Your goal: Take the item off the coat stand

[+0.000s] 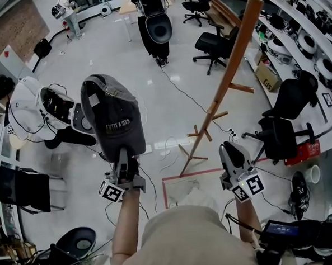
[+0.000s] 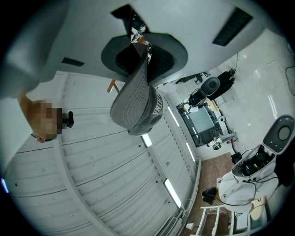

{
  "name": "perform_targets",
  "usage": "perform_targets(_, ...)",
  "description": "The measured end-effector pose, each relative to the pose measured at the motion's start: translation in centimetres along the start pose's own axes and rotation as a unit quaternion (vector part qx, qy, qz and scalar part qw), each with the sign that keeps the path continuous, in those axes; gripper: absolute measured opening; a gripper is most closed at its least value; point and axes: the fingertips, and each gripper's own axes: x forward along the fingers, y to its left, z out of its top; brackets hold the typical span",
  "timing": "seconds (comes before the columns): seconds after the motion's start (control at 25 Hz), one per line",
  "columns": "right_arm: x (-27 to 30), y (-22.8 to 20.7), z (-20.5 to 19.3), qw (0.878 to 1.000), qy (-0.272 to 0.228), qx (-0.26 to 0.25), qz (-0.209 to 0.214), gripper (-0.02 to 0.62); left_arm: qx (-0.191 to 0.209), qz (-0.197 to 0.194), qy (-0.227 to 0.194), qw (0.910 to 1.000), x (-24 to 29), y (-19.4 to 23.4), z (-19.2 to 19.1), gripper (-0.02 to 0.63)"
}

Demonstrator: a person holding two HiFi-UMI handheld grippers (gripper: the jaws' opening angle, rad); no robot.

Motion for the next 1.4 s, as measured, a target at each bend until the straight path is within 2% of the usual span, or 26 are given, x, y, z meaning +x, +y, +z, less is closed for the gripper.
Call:
perform_targets(0.2, 0.9, 2.2, -0.7, 1.000, 0.015, -0.015, -0.012, 0.055, -0.005, -0.003, 0.018, 0.9998, -1.7, 0.1, 0.7, 0.034)
perform_targets(0.4, 1.2, 4.1, -1.9, 0.999, 0.025, -0.014, -0.016, 0.055, -0.003, 0.000, 0.048, 0.9988, -3.4, 0.3, -0.3, 0.034)
perform_targets(0.64, 0.4, 5.3, -4.0, 0.998, 0.051, -0.011, -0.020, 0.055, -0.022, 0.010, 0.082, 0.9963, -5.6, 0.8, -3.4, 0.034)
perform_targets(0.84, -0.8, 5.2, -5.4, 0.997, 0.067, -0.010, -0.026, 0.055, -0.019, 0.021, 0.111, 0.9934, -6.5, 0.6, -6.5, 0.034)
perform_targets(1.2, -1.4, 6.1, -7.3, 0.997, 0.082, 0.000, -0.015, 0.055, -0.023, 0.038, 0.136, 0.9897, -7.9, 0.5, -8.6, 0.034)
perform_targets(1.4, -1.9, 5.1, -7.3, 0.996, 0.085, 0.002, 0.001, 0.055, -0.028, 0.031, 0.127, 0.9911, -7.7, -0.5, -10.5, 0.034)
